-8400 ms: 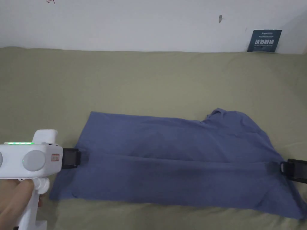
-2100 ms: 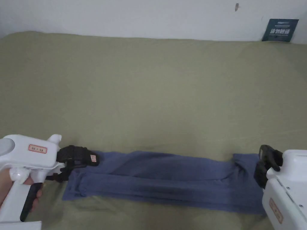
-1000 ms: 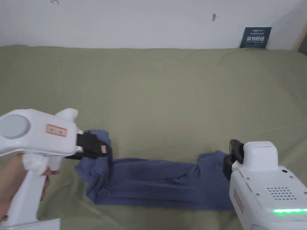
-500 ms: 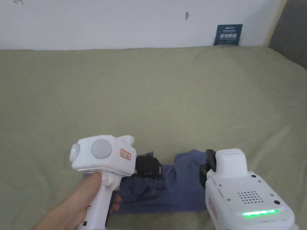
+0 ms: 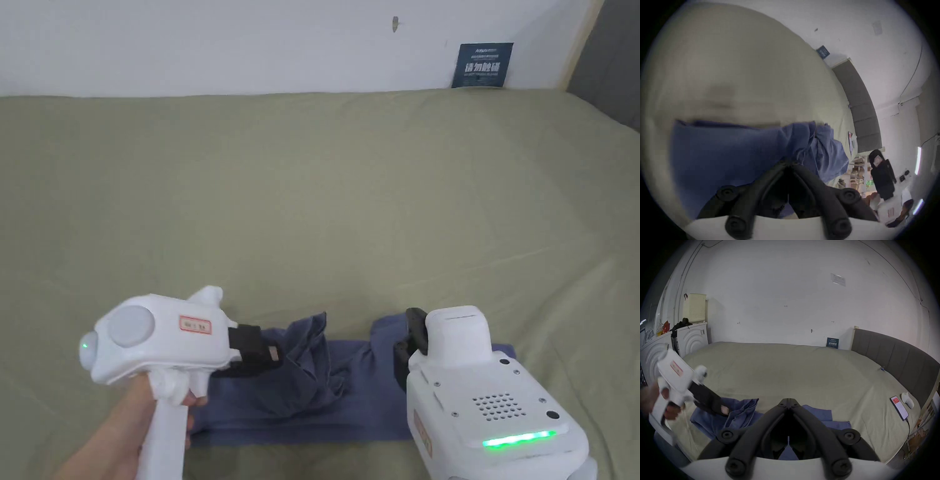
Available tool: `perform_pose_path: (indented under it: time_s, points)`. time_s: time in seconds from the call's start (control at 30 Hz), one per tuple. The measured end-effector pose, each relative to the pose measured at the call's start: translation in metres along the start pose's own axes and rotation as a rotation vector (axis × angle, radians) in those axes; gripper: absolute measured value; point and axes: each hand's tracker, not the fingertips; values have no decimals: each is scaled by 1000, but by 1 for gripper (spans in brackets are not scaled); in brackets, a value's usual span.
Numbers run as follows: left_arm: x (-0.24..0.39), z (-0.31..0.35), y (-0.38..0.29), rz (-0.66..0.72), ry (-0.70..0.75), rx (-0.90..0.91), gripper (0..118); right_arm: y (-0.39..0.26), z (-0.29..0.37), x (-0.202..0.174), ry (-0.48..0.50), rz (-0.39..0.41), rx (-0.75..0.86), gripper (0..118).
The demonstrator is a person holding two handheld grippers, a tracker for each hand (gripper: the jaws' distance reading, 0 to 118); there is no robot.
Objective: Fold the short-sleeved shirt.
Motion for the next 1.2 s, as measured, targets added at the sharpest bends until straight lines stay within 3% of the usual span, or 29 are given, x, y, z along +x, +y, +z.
perform_pose_path:
  time_s: [0.13, 0.3, 0.43, 0.57, 0.87, 0.9, 0.93, 0.97, 1.0, 1.2]
  points:
    - [5, -49, -19, 19, -124, -91, 1, 0, 0, 3, -3, 8, -8, 0]
    - [-1, -53, -27, 45, -127, -79, 1, -4, -3, 10, -13, 9, -28, 0]
    - [10, -3, -20, -80, -71, -21, 1, -5, -6, 10, -26, 2, -25, 0]
    - [-2, 69, -15, -98, -37, 57, 1, -6, -9, 2, -51, 7, 19, 0]
    - [-76, 124, -2, -21, 29, 76, 3, -7, -1, -11, -88, 8, 128, 0]
    - [-80, 121, -1, -10, 25, 77, 19, -6, 0, -10, -91, 11, 133, 0]
    - [-86, 119, -1, -1, 14, 73, 68, -5, 2, -9, -100, 11, 142, 0]
    - [-91, 116, -1, 6, -2, 65, 109, -3, 3, -7, -109, 7, 153, 0]
    - [-96, 106, 0, 33, -47, 26, 118, 0, 4, -5, -114, 2, 156, 0]
    - [-107, 66, 0, 117, -253, 19, 106, 7, 3, 5, -127, -32, 150, 0]
